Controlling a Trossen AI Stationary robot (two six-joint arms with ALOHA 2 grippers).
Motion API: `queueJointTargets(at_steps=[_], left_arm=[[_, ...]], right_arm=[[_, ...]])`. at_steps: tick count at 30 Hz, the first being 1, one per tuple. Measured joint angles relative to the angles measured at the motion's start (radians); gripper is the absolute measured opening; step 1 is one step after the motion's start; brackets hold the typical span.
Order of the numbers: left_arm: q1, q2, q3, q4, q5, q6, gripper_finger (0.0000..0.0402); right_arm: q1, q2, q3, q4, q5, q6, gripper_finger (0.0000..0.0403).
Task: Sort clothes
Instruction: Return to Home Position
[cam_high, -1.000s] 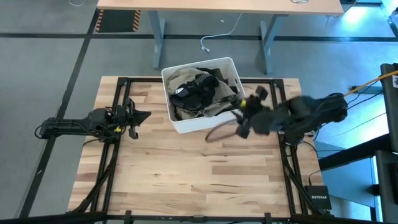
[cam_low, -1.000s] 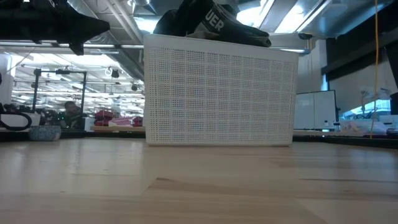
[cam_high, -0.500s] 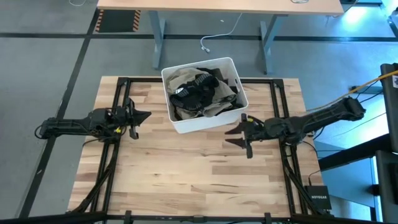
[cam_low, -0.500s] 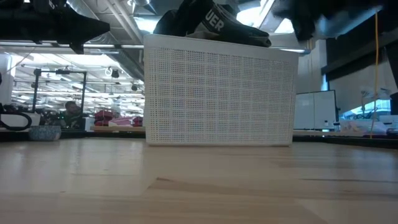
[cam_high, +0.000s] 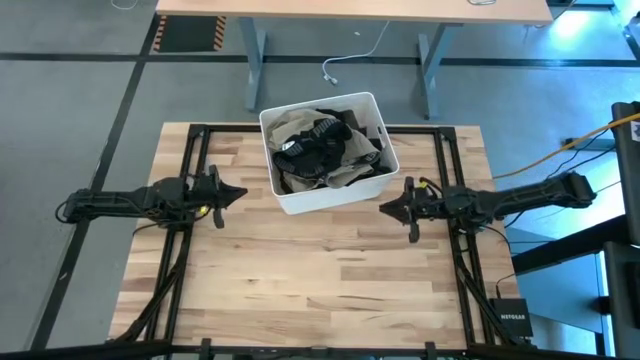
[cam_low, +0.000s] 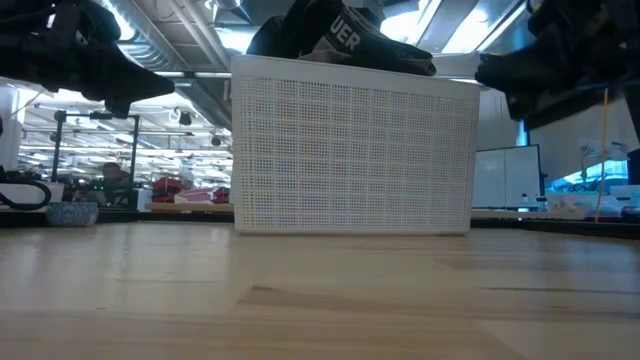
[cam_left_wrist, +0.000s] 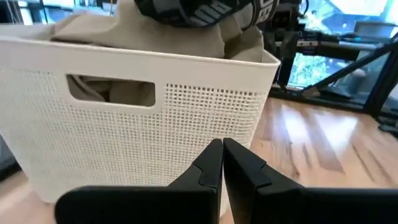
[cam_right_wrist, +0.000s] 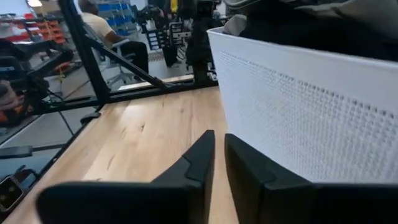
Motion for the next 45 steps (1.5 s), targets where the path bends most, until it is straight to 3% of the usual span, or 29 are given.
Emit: queueJointTargets(at_steps=[5, 8, 20, 24, 28, 36, 45], left_arm=[[-0.001, -0.001, 0.0, -0.001, -0.001, -0.025, 0.0008], [-0.002, -0.001, 0.0, -0.031, -0.001, -0.004, 0.0008], [-0.002, -0.001, 0.0, -0.034, 0.003, 0.031, 0.0008], [-0.001, -0.014, 0.0, -0.03, 0.128, 0.037, 0.0008], [-0.002, -0.048, -0.001, -0.017, 0.235, 0.036, 0.0008], [-0.001, -0.134, -0.086, 0.048, 0.216, -0.026, 0.0008], [-0.002, -0.132, -0.117, 0.106, 0.147, -0.043, 0.0008]], right_arm=[[0.003, -0.109, -0.076, 0.0, -0.006, 0.004, 0.0021], [0.003, -0.153, -0.12, -0.001, 0.045, 0.003, 0.0007], [0.003, -0.233, -0.145, -0.107, 0.054, -0.018, 0.003], [0.003, -0.287, -0.145, -0.121, -0.05, -0.013, 0.0017], [0.003, -0.376, -0.145, -0.201, -0.036, -0.044, 0.0008], [0.003, -0.596, -0.145, -0.326, -0.007, -0.075, 0.0021], [0.003, -0.589, -0.145, -0.33, -0.021, -0.074, 0.0015]])
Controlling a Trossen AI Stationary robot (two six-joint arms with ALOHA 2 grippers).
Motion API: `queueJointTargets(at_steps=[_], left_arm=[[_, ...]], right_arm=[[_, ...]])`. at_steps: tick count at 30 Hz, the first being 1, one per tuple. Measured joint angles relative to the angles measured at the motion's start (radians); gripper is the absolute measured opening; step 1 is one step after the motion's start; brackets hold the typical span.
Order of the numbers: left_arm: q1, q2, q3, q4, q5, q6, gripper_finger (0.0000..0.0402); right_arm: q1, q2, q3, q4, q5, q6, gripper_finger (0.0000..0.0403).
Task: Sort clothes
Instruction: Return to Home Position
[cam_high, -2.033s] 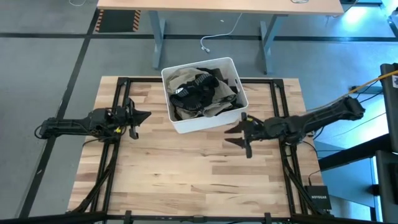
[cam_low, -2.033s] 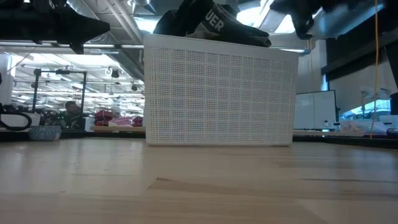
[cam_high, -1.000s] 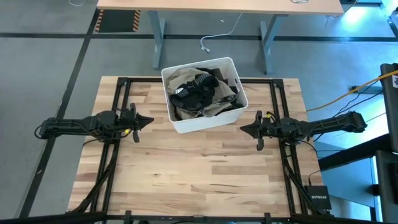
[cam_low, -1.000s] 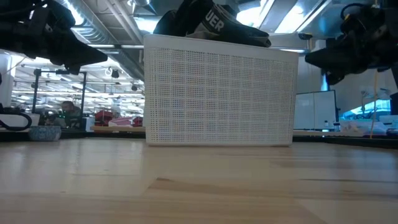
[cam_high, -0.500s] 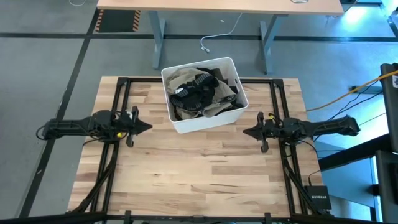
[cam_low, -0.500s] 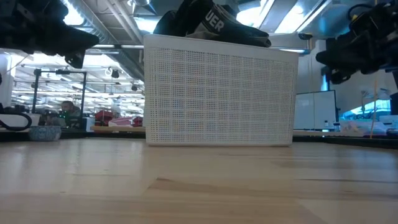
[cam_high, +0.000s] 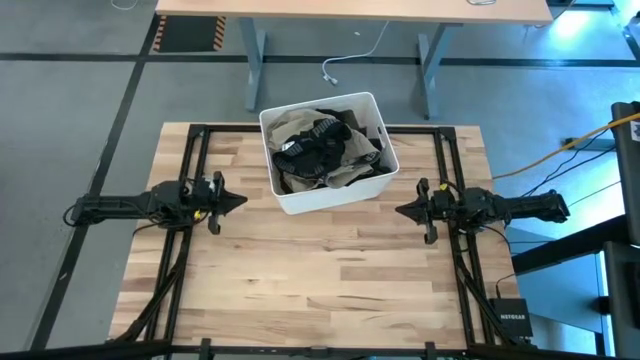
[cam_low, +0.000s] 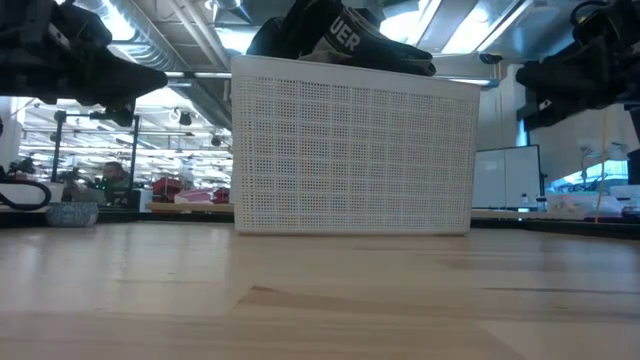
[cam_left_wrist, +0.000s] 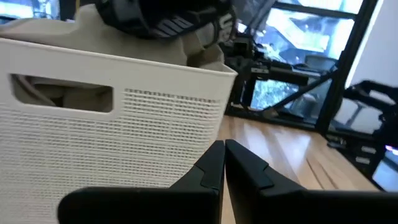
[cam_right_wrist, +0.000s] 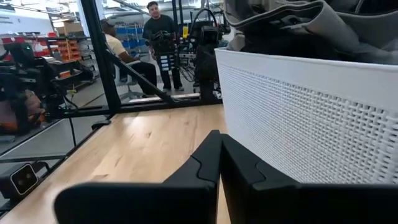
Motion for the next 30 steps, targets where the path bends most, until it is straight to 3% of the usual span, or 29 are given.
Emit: queueJointTargets(at_steps=[11, 30], left_arm=[[0.0, 0.003, 0.0, 0.001, -0.005, -0.056, 0.0008], [0.0, 0.003, 0.0, 0.001, -0.005, -0.056, 0.0008]], right_arm=[[0.0, 0.006, 0.0, 0.002, 0.0, 0.083, 0.003], [0.0, 0.006, 0.0, 0.001, 0.0, 0.082, 0.0031]])
